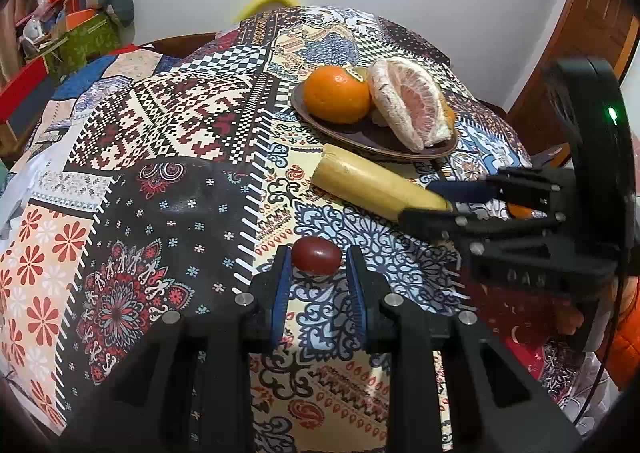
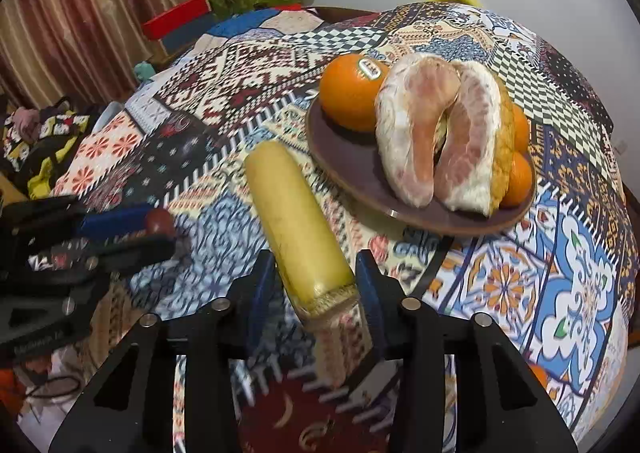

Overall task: Organize fruits
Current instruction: 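Grasp a red date with the left tool while the right tool grasps the yellow corn cob, then carry the red date and corn cob onto the dark plate with both tools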

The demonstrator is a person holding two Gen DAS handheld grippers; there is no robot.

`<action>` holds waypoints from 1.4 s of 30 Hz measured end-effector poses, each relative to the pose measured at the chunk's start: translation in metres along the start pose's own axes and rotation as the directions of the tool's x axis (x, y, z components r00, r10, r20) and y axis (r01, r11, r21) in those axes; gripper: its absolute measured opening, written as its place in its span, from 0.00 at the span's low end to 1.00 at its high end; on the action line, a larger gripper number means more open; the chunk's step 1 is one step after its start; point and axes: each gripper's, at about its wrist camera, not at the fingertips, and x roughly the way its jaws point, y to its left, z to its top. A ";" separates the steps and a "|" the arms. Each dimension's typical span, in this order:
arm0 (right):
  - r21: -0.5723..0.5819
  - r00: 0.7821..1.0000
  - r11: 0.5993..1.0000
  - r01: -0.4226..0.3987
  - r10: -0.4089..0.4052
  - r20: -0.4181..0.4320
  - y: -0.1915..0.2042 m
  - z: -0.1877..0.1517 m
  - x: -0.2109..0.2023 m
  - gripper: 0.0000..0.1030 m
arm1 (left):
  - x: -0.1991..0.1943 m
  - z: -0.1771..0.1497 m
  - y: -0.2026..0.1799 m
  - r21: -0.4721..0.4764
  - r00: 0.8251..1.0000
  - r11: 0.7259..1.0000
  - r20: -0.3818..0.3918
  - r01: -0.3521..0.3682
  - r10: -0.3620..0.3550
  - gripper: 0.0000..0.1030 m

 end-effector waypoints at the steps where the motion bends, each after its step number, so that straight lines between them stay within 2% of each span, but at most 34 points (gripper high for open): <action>1: -0.010 1.000 1.000 0.003 -0.003 -0.001 0.002 -0.003 -0.002 0.35 | -0.001 0.000 -0.001 0.001 1.000 1.000 0.002 0.001 -0.001 0.26; 12: -0.001 0.999 0.999 -0.034 0.034 -0.031 0.009 -0.029 -0.028 0.32 | -0.009 -0.005 -0.004 0.010 1.000 1.000 0.018 0.017 -0.017 0.26; 17: 0.040 0.998 0.997 -0.066 0.066 -0.008 0.008 -0.010 -0.025 0.32 | -0.008 -0.007 -0.002 -0.007 1.000 1.000 0.016 0.023 -0.023 0.26; 24: -0.005 1.000 1.000 -0.014 0.014 -0.018 0.022 0.016 0.000 0.36 | -0.015 -0.011 0.006 -0.014 1.000 1.000 0.021 0.006 -0.005 0.26; 30: -0.015 0.999 1.000 0.024 -0.025 -0.047 0.020 0.015 0.009 0.37 | -0.022 -0.011 0.010 -0.026 0.999 1.000 0.047 0.012 -0.011 0.26; 33: -0.007 0.997 1.000 0.009 -0.009 -0.071 0.016 0.014 0.015 0.35 | -0.020 -0.008 0.008 -0.023 0.999 1.000 0.040 0.002 -0.001 0.26; 42: 0.044 1.000 0.999 -0.012 0.011 0.025 0.008 0.005 -0.006 0.32 | -0.015 0.000 0.004 -0.015 0.999 1.000 0.040 -0.006 0.007 0.26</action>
